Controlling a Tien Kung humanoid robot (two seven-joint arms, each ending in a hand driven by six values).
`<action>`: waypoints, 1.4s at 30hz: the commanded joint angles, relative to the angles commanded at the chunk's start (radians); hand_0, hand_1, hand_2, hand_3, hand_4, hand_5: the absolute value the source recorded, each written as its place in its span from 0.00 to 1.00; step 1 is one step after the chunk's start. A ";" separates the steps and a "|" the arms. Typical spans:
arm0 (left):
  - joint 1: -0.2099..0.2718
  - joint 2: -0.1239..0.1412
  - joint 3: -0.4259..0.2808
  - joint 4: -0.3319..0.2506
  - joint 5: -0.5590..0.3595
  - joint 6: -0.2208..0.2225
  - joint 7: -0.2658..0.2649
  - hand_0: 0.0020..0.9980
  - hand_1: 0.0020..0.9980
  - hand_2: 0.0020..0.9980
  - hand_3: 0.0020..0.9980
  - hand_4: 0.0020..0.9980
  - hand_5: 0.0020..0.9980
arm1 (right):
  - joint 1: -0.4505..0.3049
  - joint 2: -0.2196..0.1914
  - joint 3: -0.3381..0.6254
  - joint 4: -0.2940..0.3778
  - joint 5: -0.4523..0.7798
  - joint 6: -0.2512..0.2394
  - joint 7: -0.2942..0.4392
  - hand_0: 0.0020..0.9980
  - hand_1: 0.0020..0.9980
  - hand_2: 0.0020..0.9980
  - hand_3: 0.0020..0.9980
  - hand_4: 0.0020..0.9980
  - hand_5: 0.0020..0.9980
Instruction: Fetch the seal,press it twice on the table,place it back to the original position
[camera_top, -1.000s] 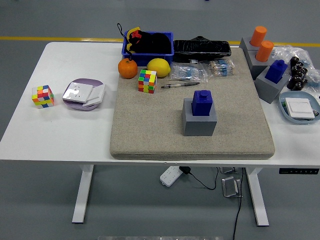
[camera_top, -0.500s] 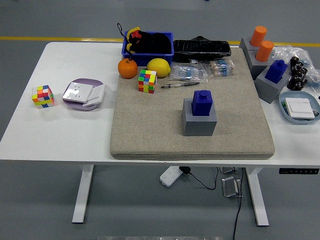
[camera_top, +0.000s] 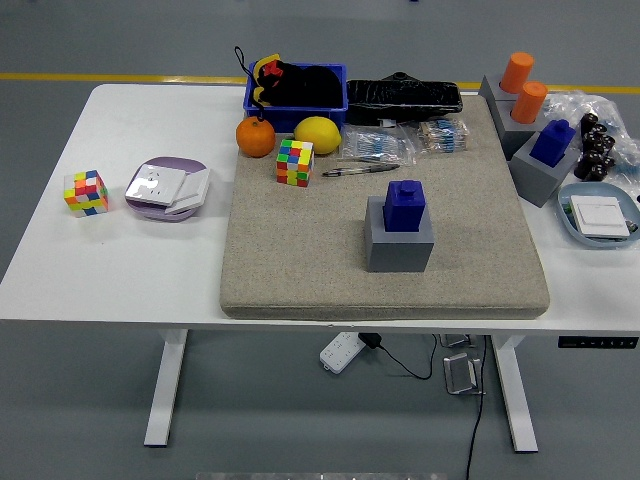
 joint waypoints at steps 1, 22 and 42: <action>0.002 -0.002 -0.006 0.000 0.001 0.000 0.000 0.82 0.82 0.79 0.84 0.80 0.41 | -0.001 0.001 0.004 0.002 0.001 0.000 0.000 0.86 0.79 0.78 0.79 0.93 0.29; -0.005 -0.012 -0.032 0.000 0.008 0.000 0.000 0.82 0.82 0.79 0.84 0.80 0.41 | 0.007 0.001 0.012 0.012 0.006 -0.001 -0.001 0.86 0.79 0.78 0.79 0.92 0.28; -0.005 -0.007 -0.020 -0.001 0.006 0.006 0.002 0.82 0.82 0.79 0.84 0.80 0.41 | 0.004 0.000 0.008 0.009 0.005 -0.001 0.000 0.86 0.78 0.78 0.79 0.92 0.27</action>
